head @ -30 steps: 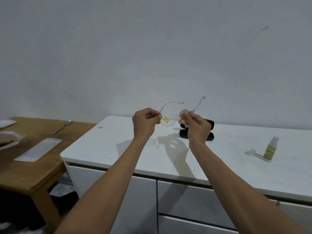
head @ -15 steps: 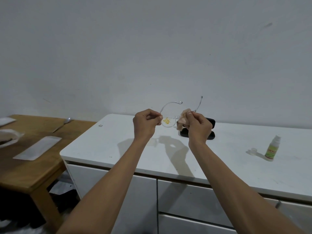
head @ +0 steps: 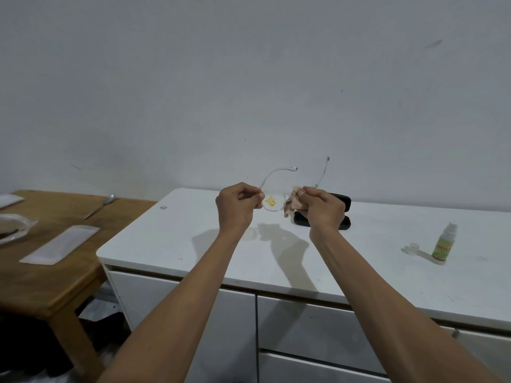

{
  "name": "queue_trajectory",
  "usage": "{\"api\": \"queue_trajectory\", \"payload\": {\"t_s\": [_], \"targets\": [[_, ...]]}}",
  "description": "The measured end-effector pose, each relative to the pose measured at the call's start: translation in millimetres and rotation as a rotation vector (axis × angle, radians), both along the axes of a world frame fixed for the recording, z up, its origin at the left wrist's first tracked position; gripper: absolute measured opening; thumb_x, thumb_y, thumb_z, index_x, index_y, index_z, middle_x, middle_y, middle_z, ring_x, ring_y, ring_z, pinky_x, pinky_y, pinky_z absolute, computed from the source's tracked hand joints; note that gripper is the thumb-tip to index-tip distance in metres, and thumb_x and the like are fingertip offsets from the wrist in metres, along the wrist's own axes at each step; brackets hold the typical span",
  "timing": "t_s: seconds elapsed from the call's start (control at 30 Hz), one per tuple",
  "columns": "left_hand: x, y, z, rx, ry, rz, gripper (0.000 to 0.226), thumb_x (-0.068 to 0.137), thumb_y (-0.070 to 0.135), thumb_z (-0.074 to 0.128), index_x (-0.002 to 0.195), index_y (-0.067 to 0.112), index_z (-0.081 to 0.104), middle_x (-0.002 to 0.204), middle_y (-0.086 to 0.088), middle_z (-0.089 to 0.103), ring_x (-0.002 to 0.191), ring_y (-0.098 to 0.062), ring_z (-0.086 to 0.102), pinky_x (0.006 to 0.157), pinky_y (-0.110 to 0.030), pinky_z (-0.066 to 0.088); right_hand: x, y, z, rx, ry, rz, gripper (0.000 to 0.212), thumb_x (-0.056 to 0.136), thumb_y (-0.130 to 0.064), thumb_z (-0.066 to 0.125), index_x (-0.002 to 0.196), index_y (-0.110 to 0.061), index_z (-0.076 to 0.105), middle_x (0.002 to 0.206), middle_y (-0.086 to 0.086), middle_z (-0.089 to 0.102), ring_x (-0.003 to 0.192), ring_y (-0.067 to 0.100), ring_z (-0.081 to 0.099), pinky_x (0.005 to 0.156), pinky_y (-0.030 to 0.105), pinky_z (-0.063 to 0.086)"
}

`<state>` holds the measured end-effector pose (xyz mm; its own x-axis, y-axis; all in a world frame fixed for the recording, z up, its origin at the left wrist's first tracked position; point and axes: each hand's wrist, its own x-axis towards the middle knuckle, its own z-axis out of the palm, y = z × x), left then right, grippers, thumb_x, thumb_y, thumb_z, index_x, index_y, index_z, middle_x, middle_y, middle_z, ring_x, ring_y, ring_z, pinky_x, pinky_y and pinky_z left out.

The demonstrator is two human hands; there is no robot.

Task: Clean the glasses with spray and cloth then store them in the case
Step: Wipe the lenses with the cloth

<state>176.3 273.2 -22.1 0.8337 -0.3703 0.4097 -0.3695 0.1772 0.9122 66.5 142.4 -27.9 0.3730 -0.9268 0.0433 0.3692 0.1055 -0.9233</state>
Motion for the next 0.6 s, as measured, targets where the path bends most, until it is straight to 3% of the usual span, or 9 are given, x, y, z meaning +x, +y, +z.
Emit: {"api": "queue_trajectory", "payload": {"t_s": [0.07,0.2,0.3,0.43,0.53,0.6], "targets": [[4.1,4.5,-1.5,0.042,0.014,-0.002,0.008,0.078,-0.005,0.08,0.082,-0.003,0.074,0.074,-0.019,0.074,0.059,-0.021,0.069,0.062,-0.023,0.061,-6.6,-5.5,-2.6,-0.038,0.094,0.055,0.011,0.08,0.001,0.083,0.083,-0.008,0.077,0.067,-0.001,0.075,0.057,0.011,0.072,0.064,0.029,0.06],[15.1,10.4,-0.8,0.119,0.019,-0.036,0.008,0.077,-0.006,0.081,0.08,-0.003,0.074,0.076,-0.019,0.075,0.062,-0.024,0.071,0.068,-0.03,0.063,-15.9,-16.1,-6.7,-0.082,0.213,0.165,0.014,0.078,0.003,0.083,0.091,-0.001,0.079,0.092,0.019,0.079,0.088,0.037,0.078,0.079,0.044,0.065],[19.9,13.3,1.4,0.166,-0.046,-0.075,0.007,0.078,-0.006,0.079,0.08,-0.004,0.073,0.079,-0.02,0.076,0.062,-0.024,0.069,0.072,-0.035,0.063,-20.2,-18.4,-5.4,-0.06,0.212,0.176,0.02,0.076,0.005,0.082,0.095,0.002,0.079,0.092,0.023,0.079,0.082,0.037,0.077,0.081,0.048,0.065],[17.1,14.3,6.3,0.184,-0.115,-0.102,0.008,0.078,-0.006,0.079,0.077,-0.003,0.071,0.08,-0.019,0.076,0.061,-0.02,0.068,0.069,-0.029,0.059,-16.5,-10.5,-0.7,-0.003,0.115,0.003,0.015,0.078,0.004,0.08,0.088,-0.008,0.08,0.083,0.008,0.078,0.074,0.021,0.075,0.068,0.027,0.062],[10.7,10.3,9.3,0.151,-0.132,-0.1,0.008,0.078,-0.006,0.079,0.078,-0.005,0.071,0.08,-0.018,0.077,0.062,-0.019,0.068,0.068,-0.03,0.06,-2.6,-2.4,0.9,0.098,-0.055,-0.114,0.02,0.079,0.003,0.078,0.079,-0.017,0.079,0.092,0.006,0.08,0.092,0.022,0.078,0.087,0.034,0.062],[5.5,4.9,10.8,0.126,-0.134,-0.09,0.008,0.078,-0.006,0.079,0.079,-0.004,0.071,0.08,-0.017,0.077,0.064,-0.019,0.07,0.071,-0.035,0.062,6.6,3.8,5.8,0.166,-0.156,-0.168,0.021,0.08,0.005,0.077,0.08,-0.016,0.078,0.094,0.008,0.08,0.093,0.024,0.078,0.093,0.041,0.062]]}}
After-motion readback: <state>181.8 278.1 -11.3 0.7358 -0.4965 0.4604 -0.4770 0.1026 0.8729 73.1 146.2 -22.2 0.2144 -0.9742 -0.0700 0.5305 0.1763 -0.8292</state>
